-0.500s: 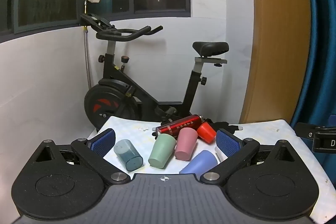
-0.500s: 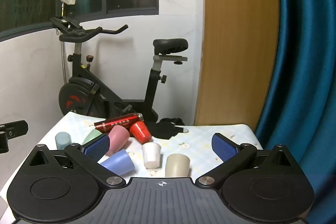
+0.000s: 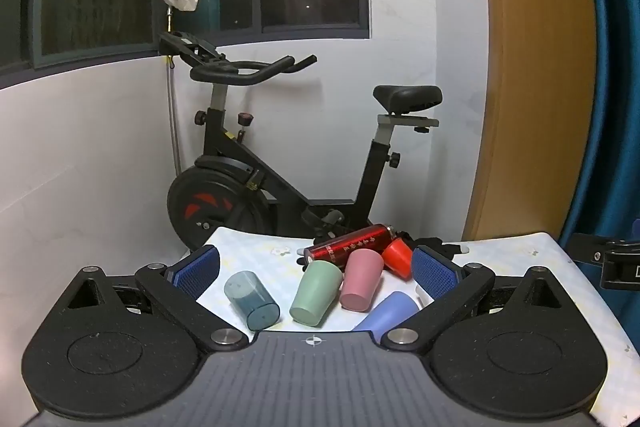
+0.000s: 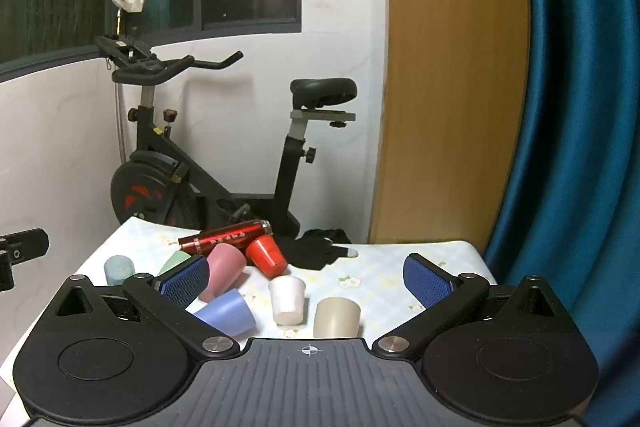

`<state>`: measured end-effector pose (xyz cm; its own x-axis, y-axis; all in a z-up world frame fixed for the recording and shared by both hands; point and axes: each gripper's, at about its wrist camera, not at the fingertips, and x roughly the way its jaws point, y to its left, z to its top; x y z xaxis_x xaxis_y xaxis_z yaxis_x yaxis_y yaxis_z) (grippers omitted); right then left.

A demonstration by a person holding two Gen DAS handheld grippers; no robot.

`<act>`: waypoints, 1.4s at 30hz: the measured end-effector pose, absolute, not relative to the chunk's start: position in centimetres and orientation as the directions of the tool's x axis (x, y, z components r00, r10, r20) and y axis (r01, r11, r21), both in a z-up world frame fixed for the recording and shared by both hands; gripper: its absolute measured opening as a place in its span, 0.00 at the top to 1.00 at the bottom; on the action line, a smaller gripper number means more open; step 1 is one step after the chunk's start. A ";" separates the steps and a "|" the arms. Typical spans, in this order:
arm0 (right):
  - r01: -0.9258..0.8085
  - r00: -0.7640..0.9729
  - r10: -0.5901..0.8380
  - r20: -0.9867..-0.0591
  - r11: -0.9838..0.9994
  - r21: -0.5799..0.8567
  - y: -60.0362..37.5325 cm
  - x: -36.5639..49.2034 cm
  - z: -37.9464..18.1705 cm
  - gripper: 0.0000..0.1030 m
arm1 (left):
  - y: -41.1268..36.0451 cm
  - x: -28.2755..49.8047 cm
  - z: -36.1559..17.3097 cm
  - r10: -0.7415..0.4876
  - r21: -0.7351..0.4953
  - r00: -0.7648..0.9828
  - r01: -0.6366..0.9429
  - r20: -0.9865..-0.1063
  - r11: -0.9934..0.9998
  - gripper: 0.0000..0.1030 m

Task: Flip cup upright

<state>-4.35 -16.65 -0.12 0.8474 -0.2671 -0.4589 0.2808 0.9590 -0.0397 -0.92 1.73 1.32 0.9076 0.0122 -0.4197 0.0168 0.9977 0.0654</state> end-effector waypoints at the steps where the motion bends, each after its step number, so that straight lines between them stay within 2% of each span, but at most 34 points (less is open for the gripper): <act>1: 0.281 0.848 -0.268 -0.457 0.959 -0.040 -16.6 -4.4 -0.2 0.00 | 1.8 -1.0 1.3 0.012 0.064 0.908 0.017 -0.419 0.998 0.00; 42: 0.290 0.851 -0.280 -0.444 0.956 -0.047 -17.1 -4.3 0.3 0.00 | 0.8 -1.0 0.6 0.045 0.059 0.925 -0.024 -0.378 0.998 0.00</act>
